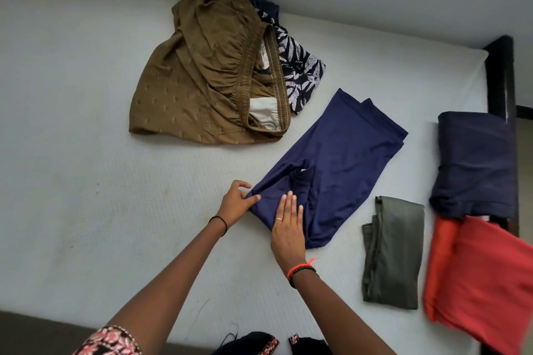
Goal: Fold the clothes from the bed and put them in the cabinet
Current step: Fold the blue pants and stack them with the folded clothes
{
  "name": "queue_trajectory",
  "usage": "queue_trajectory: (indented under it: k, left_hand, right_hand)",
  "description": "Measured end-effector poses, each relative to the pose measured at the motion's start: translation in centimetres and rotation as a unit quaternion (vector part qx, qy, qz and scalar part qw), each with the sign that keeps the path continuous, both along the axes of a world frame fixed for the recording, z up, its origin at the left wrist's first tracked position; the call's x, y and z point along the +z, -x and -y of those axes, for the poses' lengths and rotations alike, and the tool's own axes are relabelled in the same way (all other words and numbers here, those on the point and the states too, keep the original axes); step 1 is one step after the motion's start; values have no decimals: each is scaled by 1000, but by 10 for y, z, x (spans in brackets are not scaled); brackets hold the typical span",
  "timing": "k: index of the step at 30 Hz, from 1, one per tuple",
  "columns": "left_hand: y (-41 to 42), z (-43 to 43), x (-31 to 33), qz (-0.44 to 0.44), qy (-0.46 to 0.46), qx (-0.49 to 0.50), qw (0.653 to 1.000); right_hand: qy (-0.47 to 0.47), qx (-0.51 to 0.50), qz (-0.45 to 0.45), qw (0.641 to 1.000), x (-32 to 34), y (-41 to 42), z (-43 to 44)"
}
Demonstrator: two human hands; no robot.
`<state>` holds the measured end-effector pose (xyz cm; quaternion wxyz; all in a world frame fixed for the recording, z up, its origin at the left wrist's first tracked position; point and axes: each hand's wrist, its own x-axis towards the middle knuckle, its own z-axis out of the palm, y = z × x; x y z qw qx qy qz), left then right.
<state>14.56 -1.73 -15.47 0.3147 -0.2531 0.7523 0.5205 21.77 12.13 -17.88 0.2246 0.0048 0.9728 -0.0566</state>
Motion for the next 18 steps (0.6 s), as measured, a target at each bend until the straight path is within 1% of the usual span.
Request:
queue_trajectory:
  k: [4, 6, 9, 10, 11, 12, 14, 16, 18]
  left_hand:
    - [-21, 13, 11, 37, -16, 8, 999]
    - [-35, 20, 17, 80, -19, 18, 996]
    - [-58, 32, 28, 143, 3, 21, 990]
    - [-65, 35, 31, 156, 17, 14, 987]
    - [-72, 36, 36, 163, 33, 3, 986]
    - [-77, 37, 39, 162, 47, -6, 986]
    - [-81, 35, 45, 145, 70, -27, 987]
    - [-75, 29, 51, 124, 87, -46, 987]
    - [-59, 21, 53, 104, 94, -54, 989]
  right_hand:
    - [52, -3, 14, 999, 6, -27, 8]
    - [103, -16, 65, 992, 10, -46, 13]
    - [167, 5, 117, 979, 31, -67, 11]
    - [185, 24, 150, 971, 40, -71, 10]
    - [224, 39, 206, 952, 49, -72, 7]
    - [268, 25, 256, 928, 56, -70, 4]
    - [321, -29, 286, 903, 67, -60, -6]
    - [340, -77, 271, 897, 74, -43, -21]
    - [350, -90, 256, 896, 80, -21, -40]
